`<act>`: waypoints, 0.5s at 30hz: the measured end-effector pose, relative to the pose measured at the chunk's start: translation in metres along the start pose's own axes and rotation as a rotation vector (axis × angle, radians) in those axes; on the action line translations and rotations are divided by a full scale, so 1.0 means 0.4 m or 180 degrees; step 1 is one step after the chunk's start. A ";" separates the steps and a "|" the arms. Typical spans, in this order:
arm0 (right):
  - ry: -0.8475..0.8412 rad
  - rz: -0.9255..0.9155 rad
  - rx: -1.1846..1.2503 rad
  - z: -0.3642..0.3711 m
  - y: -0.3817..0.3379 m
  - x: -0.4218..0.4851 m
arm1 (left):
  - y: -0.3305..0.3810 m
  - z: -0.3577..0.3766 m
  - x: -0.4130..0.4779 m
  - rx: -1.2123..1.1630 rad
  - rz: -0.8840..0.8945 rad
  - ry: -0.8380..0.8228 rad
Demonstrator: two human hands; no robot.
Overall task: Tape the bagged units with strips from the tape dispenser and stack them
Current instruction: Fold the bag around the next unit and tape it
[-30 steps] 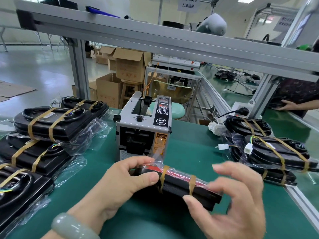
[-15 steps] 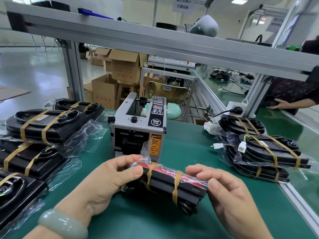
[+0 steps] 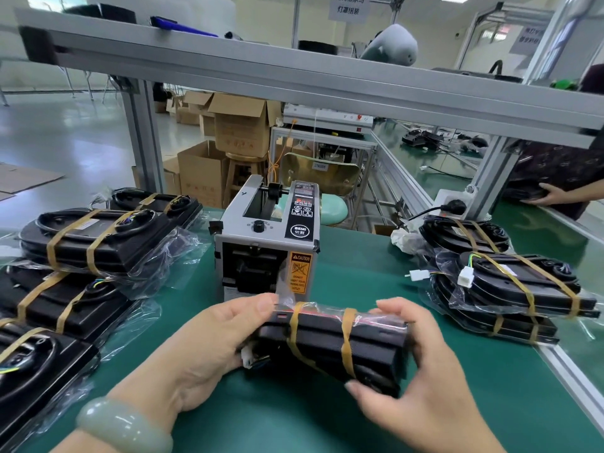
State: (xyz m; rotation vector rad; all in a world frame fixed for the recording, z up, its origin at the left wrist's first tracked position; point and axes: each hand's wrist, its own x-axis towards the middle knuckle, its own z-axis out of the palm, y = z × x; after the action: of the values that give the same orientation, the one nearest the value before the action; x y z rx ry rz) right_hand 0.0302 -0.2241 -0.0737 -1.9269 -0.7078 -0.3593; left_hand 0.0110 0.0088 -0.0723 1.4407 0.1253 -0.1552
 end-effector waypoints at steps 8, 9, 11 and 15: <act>0.0802 -0.0275 -0.1188 -0.037 -0.013 0.009 | 0.040 0.001 0.060 -0.0454 -0.0098 0.1712; 0.0858 -0.0301 -0.1363 -0.034 -0.011 0.009 | 0.044 0.001 0.068 -0.0537 -0.0174 0.1722; 0.0950 -0.0284 -0.1469 -0.029 -0.011 0.008 | 0.052 0.002 0.081 -0.0700 -0.0310 0.1734; 0.0938 -0.0309 -0.1461 -0.019 -0.016 0.006 | 0.060 0.006 0.101 -0.0945 -0.0365 0.1835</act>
State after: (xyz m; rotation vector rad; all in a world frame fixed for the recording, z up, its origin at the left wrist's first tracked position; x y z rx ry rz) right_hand 0.0286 -0.2281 -0.0644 -2.2035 -0.5551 -0.9109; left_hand 0.0550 0.0083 -0.0557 1.1466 0.6759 0.1849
